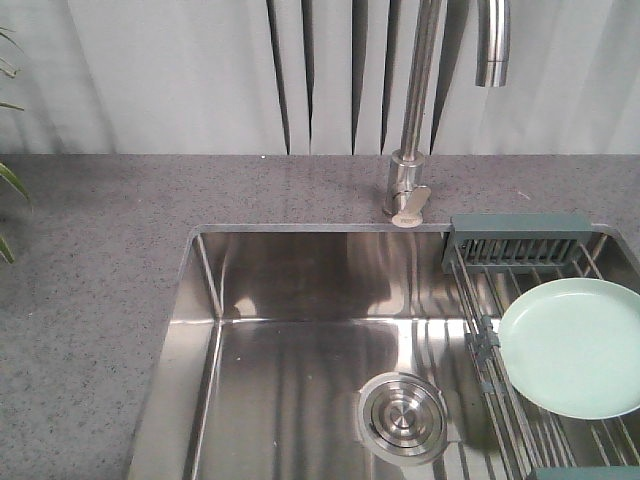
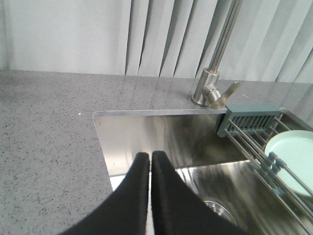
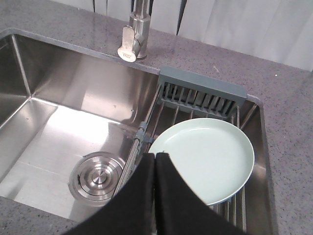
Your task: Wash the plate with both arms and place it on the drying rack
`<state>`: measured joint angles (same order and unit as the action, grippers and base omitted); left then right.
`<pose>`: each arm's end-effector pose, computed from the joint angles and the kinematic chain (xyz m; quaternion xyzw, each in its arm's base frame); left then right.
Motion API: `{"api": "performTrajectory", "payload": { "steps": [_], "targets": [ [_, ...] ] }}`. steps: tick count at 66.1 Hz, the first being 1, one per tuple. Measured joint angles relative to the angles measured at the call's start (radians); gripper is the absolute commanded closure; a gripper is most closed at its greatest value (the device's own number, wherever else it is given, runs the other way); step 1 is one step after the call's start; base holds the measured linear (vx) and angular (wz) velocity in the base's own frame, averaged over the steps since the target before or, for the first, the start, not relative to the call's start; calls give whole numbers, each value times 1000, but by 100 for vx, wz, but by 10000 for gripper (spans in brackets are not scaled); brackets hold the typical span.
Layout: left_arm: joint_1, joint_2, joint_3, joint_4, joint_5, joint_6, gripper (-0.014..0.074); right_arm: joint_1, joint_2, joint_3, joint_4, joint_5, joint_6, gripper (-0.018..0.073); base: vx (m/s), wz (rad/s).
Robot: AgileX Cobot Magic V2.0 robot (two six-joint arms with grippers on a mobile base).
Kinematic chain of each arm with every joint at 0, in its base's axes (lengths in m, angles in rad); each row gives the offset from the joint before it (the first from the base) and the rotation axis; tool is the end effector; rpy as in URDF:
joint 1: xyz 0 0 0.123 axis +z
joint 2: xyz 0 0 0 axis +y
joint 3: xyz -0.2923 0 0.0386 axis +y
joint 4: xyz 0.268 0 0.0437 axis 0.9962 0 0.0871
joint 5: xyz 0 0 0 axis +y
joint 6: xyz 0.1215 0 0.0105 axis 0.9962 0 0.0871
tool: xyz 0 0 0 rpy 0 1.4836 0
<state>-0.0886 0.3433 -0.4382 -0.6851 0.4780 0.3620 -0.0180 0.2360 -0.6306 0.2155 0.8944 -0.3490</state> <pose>0.1111 -0.0456 0.3034 0.0251 0.7708 -0.2225 0.5964 0.0664 0.0192 0.3252 -0.1268 0.8225 0.0060 0.5545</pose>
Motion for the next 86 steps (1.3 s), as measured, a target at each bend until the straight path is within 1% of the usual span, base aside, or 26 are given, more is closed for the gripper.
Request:
{"api": "performTrajectory", "payload": {
  "steps": [6, 11, 16, 21, 24, 26, 27, 29, 34, 35, 36, 37, 40, 44, 47, 52, 62, 66, 77, 86],
  "targets": [
    [0, 147, -61, -40, -57, 0, 602, 0, -57, 46, 3, -12, -2, 567, 0, 0],
    [0, 286, -137, -94, -83, 0, 602, 0, -81, 70, 3, -13, -2, 567, 0, 0],
    [0, 435, -228, -170, -89, 13, 602, 0, -85, 87, 5, -14, -2, 567, 0, 0],
    [0, 586, -324, -267, -73, 53, 602, 0, -85, 104, 6, -14, -2, 567, 0, 0],
    [0, 675, -380, -338, -41, 98, 602, 0, -85, 113, 6, -14, -2, 567, 0, 0],
    [0, 738, -420, -397, -13, 143, 602, 0, -85, 120, 6, -14, -2, 567, 0, 0],
    [-1, 775, -443, -435, 21, 175, 602, 0, -85, 123, 6, -14, -2, 567, 0, 0],
    [-5, 822, -474, -488, 58, 234, 602, 0, -85, 129, 6, -14, -2, 567, 0, 0],
    [-33, 973, -563, -678, 183, 386, 602, 0, -85, 148, 6, -14, -2, 567, 0, 0],
    [-40, 995, -575, -708, 201, 396, 602, 0, -85, 151, 6, -14, -2, 567, 0, 0],
    [-47, 1027, -592, -751, 218, 424, 602, 0, -85, 154, 7, -14, -2, 567, 0, 0],
    [-59, 1048, -608, -778, 242, 448, 602, 0, -85, 158, 8, -14, -2, 567, 0, 0],
    [-91, 1129, -644, -870, 285, 491, 602, 0, -85, 167, 8, -13, -2, 567, 0, 0],
    [-141, 1223, -689, -942, 314, 527, 602, 0, -85, 180, 10, -13, -2, 567, 0, 0],
    [-177, 1283, -720, -969, 321, 537, 602, 0, -85, 188, 10, -13, -2, 567, 0, 0],
    [-225, 1382, -771, -989, 321, 542, 602, 0, -85, 191, 10, -13, -2, 567, 0, 0],
    [-295, 1544, -871, -996, 339, 542, 602, 0, -85, 191, 14, -14, -2, 567, 0, 0],
    [-319, 1601, -916, -996, 340, 531, 602, 0, -85, 191, 15, -14, -2, 567, 0, 0],
    [-364, 1721, -1066, -996, 346, 501, 602, 0, -85, 191, 15, -14, -2, 567, 0, 0],
    [-380, 1822, -1186, -998, 347, 444, 602, 0, -85, 191, 17, -14, -2, 567, 0, 0]
  ]
}}
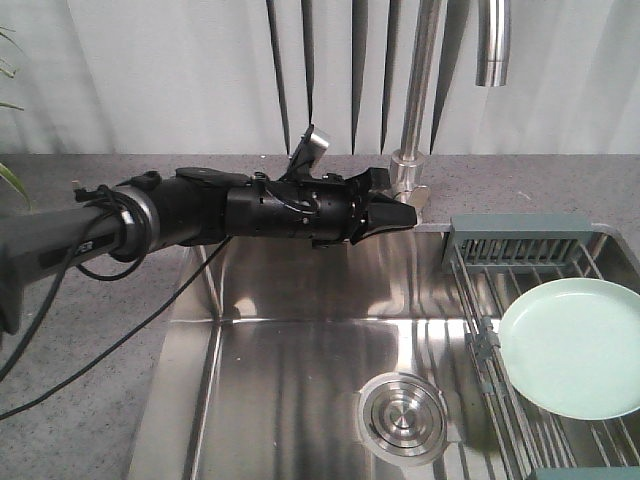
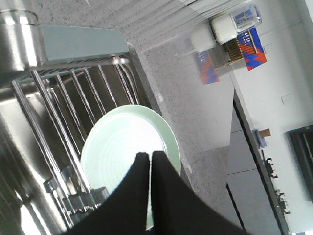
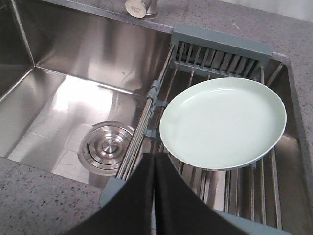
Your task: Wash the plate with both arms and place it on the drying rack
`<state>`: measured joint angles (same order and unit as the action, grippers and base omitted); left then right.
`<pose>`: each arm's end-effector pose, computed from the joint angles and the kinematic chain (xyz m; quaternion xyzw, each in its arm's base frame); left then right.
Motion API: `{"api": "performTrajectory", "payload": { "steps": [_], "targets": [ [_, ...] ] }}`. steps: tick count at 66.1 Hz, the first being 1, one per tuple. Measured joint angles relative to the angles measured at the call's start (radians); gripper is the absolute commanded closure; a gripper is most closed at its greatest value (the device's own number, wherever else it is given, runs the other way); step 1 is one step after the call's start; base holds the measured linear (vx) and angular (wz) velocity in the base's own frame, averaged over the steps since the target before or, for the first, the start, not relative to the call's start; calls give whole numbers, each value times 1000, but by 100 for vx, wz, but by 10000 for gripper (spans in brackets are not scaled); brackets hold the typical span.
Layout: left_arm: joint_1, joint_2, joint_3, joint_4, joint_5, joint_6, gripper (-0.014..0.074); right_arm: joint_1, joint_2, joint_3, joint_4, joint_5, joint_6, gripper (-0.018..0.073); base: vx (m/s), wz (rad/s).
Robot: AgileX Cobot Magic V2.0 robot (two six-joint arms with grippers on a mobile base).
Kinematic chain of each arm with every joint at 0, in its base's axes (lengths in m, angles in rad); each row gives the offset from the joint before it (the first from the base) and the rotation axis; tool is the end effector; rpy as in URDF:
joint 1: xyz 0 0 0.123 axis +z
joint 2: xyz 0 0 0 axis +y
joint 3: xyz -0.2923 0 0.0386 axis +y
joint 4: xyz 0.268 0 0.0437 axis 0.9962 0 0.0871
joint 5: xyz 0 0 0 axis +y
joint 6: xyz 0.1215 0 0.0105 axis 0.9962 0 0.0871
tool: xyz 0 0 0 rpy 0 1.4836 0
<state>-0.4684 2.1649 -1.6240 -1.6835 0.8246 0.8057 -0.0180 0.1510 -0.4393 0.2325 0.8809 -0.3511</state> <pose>0.4297 -0.3172 0.2159 0.0535 0.7802 -0.5905 0.1990 0.0674 0.0205 0.2664 -0.1239 0.8468 0.0200 0.5169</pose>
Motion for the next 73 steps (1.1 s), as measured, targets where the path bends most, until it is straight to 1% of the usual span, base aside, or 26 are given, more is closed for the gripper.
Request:
{"api": "performTrajectory", "payload": {
  "steps": [17, 34, 41, 53, 73],
  "targets": [
    [-25, 162, -200, -1, 1, -89, 602, 0, 0, 0, 0, 0, 0, 567, 0, 0],
    [-36, 264, -347, -1, 4, -141, 602, 0, 0, 0, 1, 0, 0, 567, 0, 0],
    [-36, 294, -400, -1, 0, -151, 602, 0, 0, 0, 1, 0, 0, 567, 0, 0],
    [-36, 320, -458, 3, -10, -156, 602, 0, 0, 0, 1, 0, -1, 567, 0, 0],
    [-38, 322, -477, 6, -53, -174, 602, 0, 0, 0, 1, 0, -1, 567, 0, 0]
  ]
}}
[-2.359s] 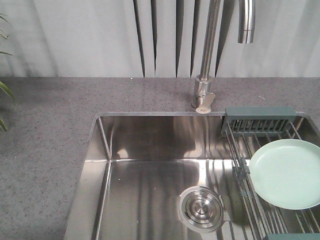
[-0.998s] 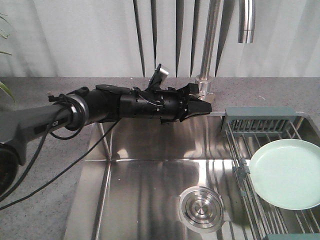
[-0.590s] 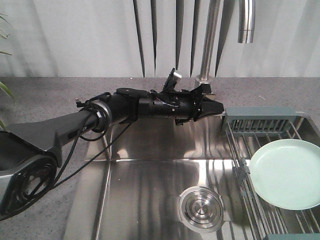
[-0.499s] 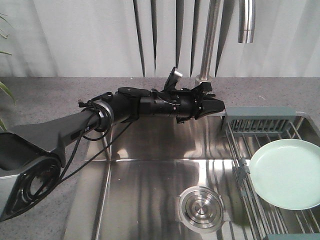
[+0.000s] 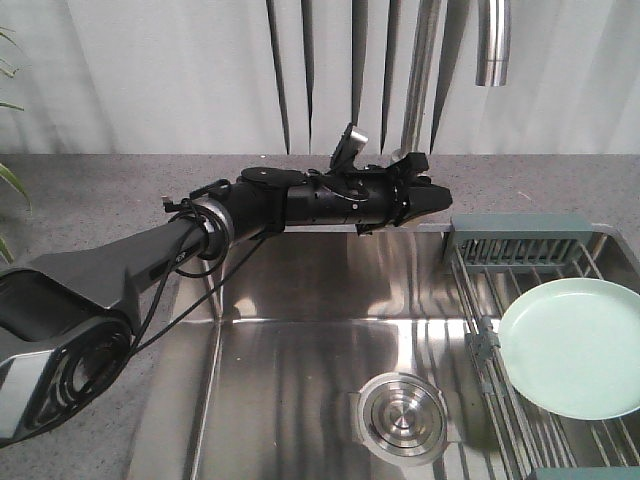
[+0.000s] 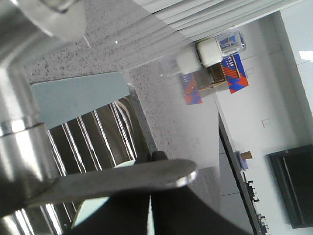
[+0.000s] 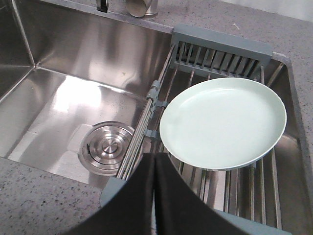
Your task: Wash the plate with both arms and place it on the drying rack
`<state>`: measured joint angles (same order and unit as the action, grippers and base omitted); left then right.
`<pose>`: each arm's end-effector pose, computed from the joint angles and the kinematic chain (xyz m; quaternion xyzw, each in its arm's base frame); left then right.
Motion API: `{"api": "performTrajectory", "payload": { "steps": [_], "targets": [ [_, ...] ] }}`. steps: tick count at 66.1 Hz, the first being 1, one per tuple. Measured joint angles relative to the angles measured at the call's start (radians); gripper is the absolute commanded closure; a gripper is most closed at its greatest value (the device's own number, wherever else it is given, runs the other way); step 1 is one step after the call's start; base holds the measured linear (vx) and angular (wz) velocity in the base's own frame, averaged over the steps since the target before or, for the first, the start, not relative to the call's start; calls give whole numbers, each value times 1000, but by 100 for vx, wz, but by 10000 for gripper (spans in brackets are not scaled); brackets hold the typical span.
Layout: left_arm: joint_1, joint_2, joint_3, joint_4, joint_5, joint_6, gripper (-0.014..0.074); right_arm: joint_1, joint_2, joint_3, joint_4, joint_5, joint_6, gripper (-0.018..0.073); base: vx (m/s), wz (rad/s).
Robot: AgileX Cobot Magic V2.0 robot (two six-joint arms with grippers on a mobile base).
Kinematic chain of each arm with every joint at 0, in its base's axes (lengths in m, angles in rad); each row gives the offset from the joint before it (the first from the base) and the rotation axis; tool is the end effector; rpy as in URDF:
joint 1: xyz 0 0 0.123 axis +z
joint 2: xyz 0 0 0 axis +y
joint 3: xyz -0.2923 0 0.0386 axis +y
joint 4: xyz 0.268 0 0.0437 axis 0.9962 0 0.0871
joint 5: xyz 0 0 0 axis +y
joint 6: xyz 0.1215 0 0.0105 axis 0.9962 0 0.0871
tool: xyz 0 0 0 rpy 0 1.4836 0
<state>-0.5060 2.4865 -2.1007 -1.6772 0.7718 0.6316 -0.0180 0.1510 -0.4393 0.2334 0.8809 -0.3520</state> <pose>0.4892 -0.3678 0.1931 0.0220 0.7547 -0.6229 0.2050 0.0674 0.0206 0.2664 -0.1242 0.8467 0.0203 0.5170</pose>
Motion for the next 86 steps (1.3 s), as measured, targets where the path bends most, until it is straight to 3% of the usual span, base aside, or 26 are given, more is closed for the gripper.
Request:
{"api": "performTrajectory", "payload": {
  "steps": [37, 58, 67, 77, 86],
  "targets": [
    [22, 0, 0, -1, 11, -1, 602, 0, 0, 0, 0, 0, 0, 567, 0, 0],
    [72, -16, 0, 11, 166, -45, 602, 0, 0, 0, 0, 0, 0, 567, 0, 0],
    [105, -53, 0, 136, 270, -134, 602, 0, 0, 0, 0, 0, 0, 567, 0, 0],
    [140, -105, 0, 355, 403, -214, 602, 0, 0, 0, 0, 0, 0, 567, 0, 0],
    [149, -191, 0, 573, 433, -272, 602, 0, 0, 0, 0, 0, 0, 567, 0, 0]
  ]
}}
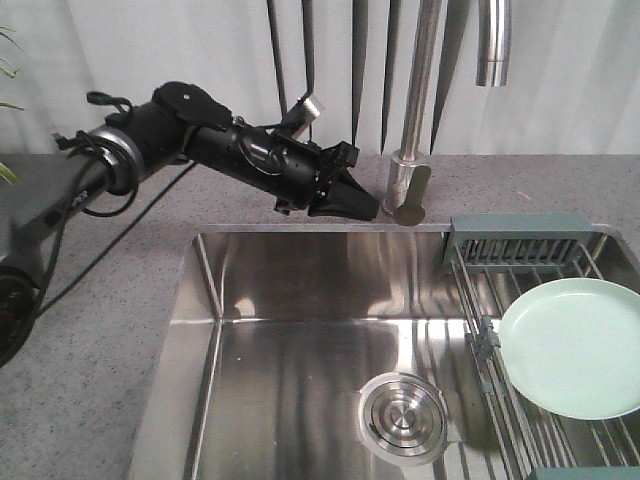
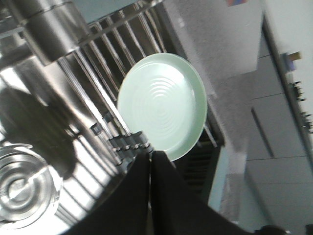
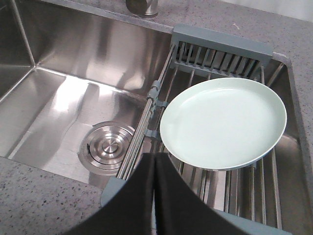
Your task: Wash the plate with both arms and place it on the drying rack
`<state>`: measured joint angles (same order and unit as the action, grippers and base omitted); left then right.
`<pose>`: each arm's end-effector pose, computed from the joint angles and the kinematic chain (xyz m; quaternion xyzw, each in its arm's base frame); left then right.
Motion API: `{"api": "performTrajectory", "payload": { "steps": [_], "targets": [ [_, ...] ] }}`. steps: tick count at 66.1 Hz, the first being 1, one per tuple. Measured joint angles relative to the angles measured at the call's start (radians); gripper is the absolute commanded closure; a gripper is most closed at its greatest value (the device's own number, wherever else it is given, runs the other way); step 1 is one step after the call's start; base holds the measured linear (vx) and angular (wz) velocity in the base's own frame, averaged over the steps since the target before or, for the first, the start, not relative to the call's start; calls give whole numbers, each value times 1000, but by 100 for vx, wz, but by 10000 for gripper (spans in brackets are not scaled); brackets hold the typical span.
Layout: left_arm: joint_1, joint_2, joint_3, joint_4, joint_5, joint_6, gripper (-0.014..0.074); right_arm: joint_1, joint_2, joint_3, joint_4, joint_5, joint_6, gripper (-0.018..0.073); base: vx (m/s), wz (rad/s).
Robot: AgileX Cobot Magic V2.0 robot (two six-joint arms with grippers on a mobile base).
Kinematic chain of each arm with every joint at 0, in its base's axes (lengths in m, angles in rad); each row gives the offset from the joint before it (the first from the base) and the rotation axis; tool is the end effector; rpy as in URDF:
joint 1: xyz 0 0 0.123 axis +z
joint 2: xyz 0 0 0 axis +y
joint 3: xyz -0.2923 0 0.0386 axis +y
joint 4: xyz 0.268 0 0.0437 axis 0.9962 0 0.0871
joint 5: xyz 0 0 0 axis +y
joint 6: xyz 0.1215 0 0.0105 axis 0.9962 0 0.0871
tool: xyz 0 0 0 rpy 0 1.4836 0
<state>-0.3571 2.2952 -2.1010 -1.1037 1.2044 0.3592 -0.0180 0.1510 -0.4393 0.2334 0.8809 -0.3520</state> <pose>0.4628 -0.2812 0.2518 0.1809 0.8339 -0.5095 0.1107 0.0674 0.0206 0.2664 -0.1242 0.8467 0.0203 0.5170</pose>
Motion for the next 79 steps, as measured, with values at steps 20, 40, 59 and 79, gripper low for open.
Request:
{"api": "performTrajectory", "payload": {
  "steps": [20, 40, 59, 79],
  "targets": [
    [-1, -268, 0, 461, 36, -209, 602, 0, 0, 0, 0, 0, 0, 567, 0, 0],
    [-1, -590, 31, 578, 49, -251, 602, 0, 0, 0, 0, -50, 0, 567, 0, 0],
    [-1, -1056, 493, 660, 47, -188, 602, 0, 0, 0, 0, -82, 0, 567, 0, 0],
    [-1, -1511, 1016, 717, -249, -181, 602, 0, 0, 0, 0, -82, 0, 567, 0, 0]
  ]
}}
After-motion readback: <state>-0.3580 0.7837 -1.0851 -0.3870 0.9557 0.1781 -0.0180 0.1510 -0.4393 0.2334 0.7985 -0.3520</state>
